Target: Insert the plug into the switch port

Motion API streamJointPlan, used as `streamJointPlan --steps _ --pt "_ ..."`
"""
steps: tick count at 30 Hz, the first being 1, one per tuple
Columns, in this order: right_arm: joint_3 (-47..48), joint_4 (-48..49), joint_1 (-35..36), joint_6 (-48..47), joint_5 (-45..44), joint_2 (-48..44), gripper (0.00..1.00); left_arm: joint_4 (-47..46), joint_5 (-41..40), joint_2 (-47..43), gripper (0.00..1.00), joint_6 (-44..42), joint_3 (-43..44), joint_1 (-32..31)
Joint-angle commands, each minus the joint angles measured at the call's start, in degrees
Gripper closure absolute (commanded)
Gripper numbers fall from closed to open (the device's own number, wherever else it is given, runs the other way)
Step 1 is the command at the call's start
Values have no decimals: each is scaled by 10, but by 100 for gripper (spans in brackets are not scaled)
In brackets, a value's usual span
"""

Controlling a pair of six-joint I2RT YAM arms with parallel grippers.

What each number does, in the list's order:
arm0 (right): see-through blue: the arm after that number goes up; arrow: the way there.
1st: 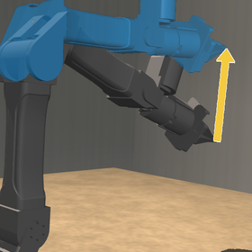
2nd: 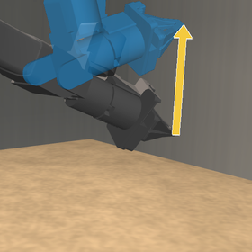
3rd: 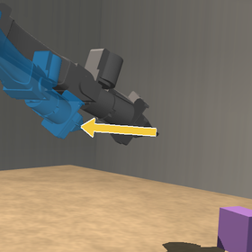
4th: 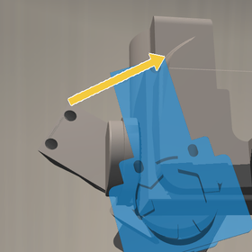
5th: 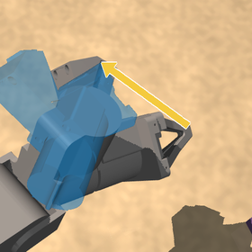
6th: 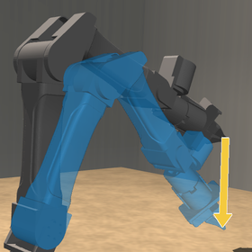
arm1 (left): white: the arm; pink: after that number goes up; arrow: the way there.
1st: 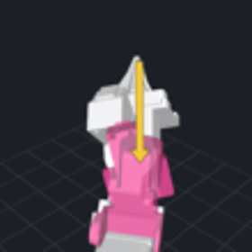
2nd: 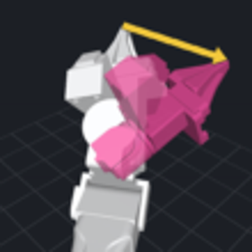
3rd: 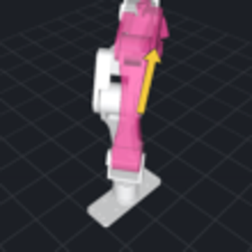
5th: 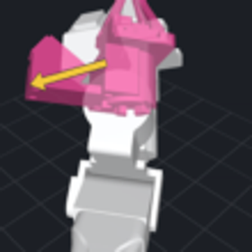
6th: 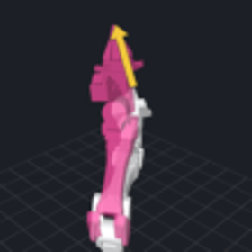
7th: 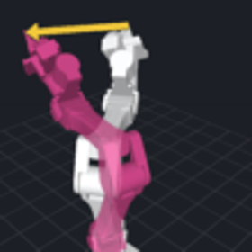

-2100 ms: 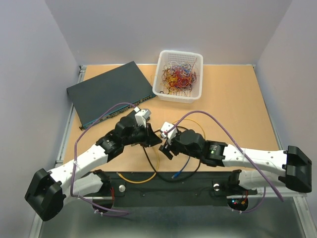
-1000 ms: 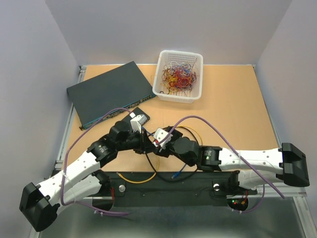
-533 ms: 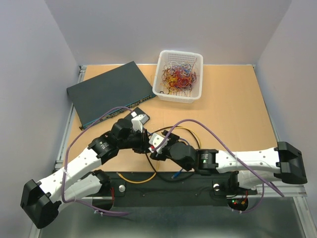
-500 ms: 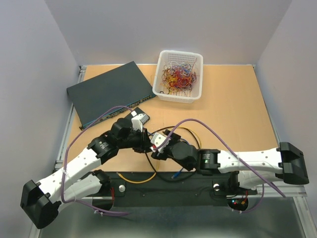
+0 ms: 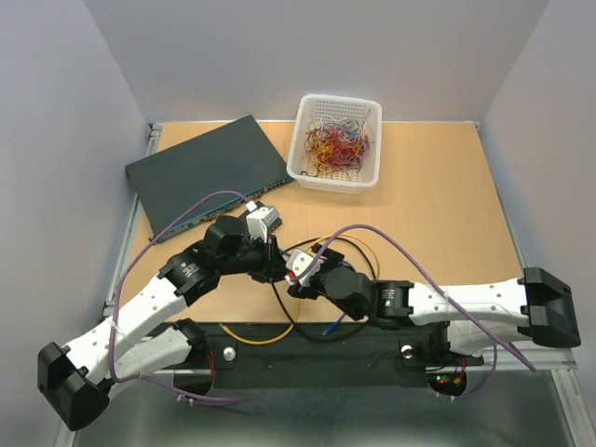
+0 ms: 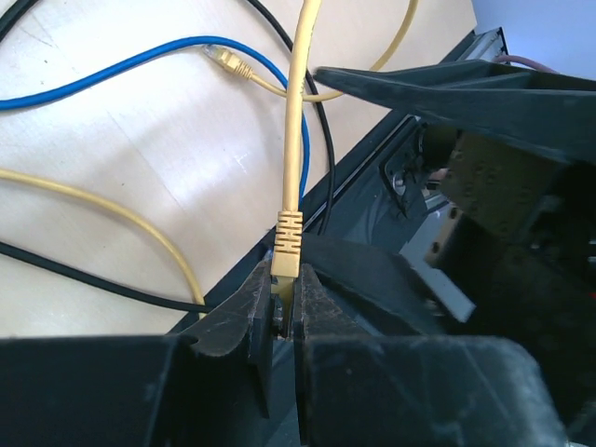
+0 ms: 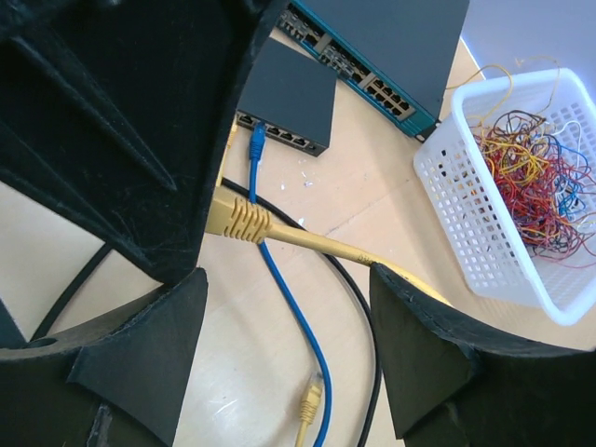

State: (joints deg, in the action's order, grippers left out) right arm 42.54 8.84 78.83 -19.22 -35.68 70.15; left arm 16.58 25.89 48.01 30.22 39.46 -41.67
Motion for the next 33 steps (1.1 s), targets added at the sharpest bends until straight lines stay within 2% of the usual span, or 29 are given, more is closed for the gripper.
streamJointPlan --steps 1,10,15,16,17,20,22,24,25,29,33 --pt "45 49 -17 -20 12 28 25 -9 17 -8 100 -10 36 -4" --pt "74 102 -21 -54 46 67 25 -13 31 -3 100 -15 30 -4" --pt "76 116 -21 -61 69 65 29 -15 39 1 100 -21 30 -5" --pt "75 124 -21 -60 78 62 33 -16 43 1 100 -21 29 -5" --pt "73 128 -21 -60 81 61 44 -16 44 1 100 -23 28 -5" --pt "66 137 -21 -61 90 53 65 -20 51 -4 100 -21 25 -5" --pt "61 138 -21 -59 100 52 72 -24 57 -8 100 -17 25 -5" --pt "59 138 -21 -54 101 50 95 -27 60 -11 100 -17 25 -5" --pt "54 139 -21 -49 99 43 100 -27 61 -12 100 -17 25 -5" --pt "18 152 -21 -18 98 5 99 -25 44 -19 100 -19 29 -5" --pt "-34 167 -22 20 88 -65 100 -31 7 -32 91 -19 30 -4"
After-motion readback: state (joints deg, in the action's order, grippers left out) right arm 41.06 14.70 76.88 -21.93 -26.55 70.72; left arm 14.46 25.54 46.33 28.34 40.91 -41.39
